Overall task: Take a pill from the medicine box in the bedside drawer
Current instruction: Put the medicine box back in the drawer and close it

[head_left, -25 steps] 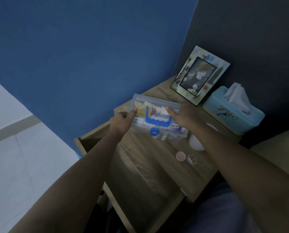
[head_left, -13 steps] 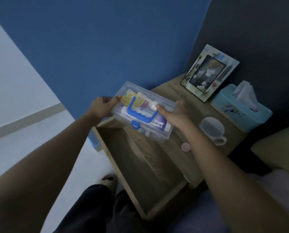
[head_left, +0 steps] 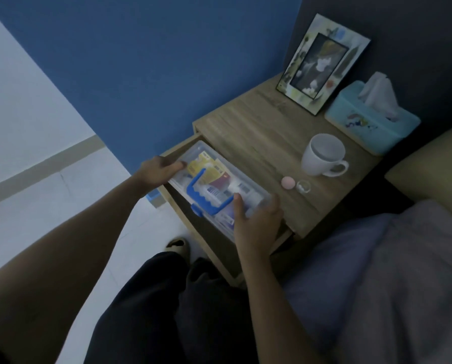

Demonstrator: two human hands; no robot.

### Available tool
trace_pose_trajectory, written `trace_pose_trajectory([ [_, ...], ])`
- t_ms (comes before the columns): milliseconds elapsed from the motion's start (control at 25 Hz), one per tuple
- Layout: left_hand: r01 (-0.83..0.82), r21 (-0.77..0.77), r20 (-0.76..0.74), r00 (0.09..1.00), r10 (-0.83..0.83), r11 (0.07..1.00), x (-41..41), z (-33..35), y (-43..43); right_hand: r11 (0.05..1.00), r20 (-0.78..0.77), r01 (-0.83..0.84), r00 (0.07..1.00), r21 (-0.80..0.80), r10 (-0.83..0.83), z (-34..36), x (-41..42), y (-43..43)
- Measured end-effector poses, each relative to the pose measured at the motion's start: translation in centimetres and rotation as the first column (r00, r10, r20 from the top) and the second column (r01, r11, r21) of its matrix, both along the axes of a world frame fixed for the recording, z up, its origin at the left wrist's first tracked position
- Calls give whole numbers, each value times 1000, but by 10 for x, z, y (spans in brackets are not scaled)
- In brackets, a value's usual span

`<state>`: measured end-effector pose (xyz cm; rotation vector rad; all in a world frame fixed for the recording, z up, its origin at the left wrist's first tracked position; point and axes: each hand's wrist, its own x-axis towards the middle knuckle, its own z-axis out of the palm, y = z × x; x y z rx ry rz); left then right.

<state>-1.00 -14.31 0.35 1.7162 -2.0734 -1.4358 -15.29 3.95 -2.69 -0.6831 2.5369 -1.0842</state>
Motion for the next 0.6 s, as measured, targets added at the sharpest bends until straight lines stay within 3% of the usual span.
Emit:
trace_pose_trajectory([
  [240, 121, -41, 196, 974, -111, 992, -16, -21, -10, 994, 79, 103, 992, -36, -100, -46, 16, -6],
  [600, 236, 33, 277, 931, -236, 971, -42, -47, -18, 972, 182, 165, 964, 168, -195, -107, 16, -20],
])
